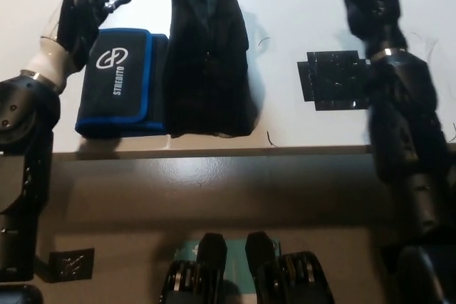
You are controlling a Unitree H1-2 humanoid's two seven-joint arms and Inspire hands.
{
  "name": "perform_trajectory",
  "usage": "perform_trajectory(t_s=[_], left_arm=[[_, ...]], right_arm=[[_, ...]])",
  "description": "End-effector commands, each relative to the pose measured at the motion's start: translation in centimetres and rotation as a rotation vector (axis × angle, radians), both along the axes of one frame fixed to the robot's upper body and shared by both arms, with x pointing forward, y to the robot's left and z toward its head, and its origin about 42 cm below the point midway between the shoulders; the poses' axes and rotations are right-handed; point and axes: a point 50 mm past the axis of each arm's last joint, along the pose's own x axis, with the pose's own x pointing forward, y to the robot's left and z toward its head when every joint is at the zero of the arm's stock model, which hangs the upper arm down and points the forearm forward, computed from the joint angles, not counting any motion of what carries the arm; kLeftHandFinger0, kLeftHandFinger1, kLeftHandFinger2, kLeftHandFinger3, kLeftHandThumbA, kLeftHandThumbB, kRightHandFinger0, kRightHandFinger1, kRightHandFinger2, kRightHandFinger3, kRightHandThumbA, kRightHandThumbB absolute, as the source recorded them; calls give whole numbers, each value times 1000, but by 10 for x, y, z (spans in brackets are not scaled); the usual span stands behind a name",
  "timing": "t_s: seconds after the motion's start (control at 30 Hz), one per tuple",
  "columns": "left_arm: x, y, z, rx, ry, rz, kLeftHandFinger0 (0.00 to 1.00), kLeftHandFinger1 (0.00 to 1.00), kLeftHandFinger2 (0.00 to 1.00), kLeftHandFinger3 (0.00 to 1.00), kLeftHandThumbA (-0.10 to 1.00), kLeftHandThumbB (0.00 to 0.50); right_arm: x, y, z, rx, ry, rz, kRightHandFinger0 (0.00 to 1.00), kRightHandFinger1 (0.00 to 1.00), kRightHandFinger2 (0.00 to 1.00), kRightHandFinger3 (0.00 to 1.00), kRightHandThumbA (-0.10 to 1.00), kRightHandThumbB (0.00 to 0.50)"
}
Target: Use both hands to pick up the lunch bag on the right hand side and smoothly move it near the note book on the left hand side
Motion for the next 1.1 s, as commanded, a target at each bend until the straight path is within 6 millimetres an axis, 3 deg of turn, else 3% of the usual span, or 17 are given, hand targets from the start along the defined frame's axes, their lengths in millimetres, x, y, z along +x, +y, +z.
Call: perform_trajectory(t_s=[0.0,0.1,0.23,0.4,0.5,0.63,0.67,0.73,0.93,1.07], left_arm=[[-19,23,31,32,-140,-2,1000,1000,1000,1000,1000,389],[-41,36,32,53,-178,9,1000,1000,1000,1000,1000,384],[-74,50,25,73,-205,22,1000,1000,1000,1000,1000,422],[-141,65,-15,87,-201,86,1000,1000,1000,1000,1000,377],[-161,72,-37,68,-172,101,1000,1000,1000,1000,1000,353],[-175,76,-63,26,-125,112,1000,1000,1000,1000,1000,344],[-177,77,-68,25,-117,118,1000,1000,1000,1000,1000,344],[-183,79,-83,17,-83,126,1000,1000,1000,1000,1000,337],[-188,81,-113,26,-37,141,1000,1000,1000,1000,1000,318],[-185,81,-140,60,32,133,1000,1000,1000,1000,1000,375]], right_arm=[[-18,-31,27,-73,-77,-52,1000,1000,1000,1000,1000,322],[-38,-53,29,-90,-104,-83,1000,1000,1000,1000,1000,322],[-69,-77,19,-162,-141,-118,1000,1000,1000,1000,1000,341],[-129,-104,-21,-235,-149,-158,1000,1000,1000,1000,1000,338],[-148,-113,-41,-244,-118,-163,1000,1000,1000,1000,1000,317],[-164,-118,-65,-255,-60,-164,1000,1000,1000,1000,1000,291],[-166,-117,-70,-259,-41,-159,1000,1000,1000,1000,1000,312],[-174,-115,-85,-263,4,-136,1000,1000,1000,1000,1000,292],[-185,-104,-117,-276,92,-92,1000,1000,1000,1000,1000,294],[-193,-100,-145,-288,137,-82,1000,1000,1000,1000,1000,243]])
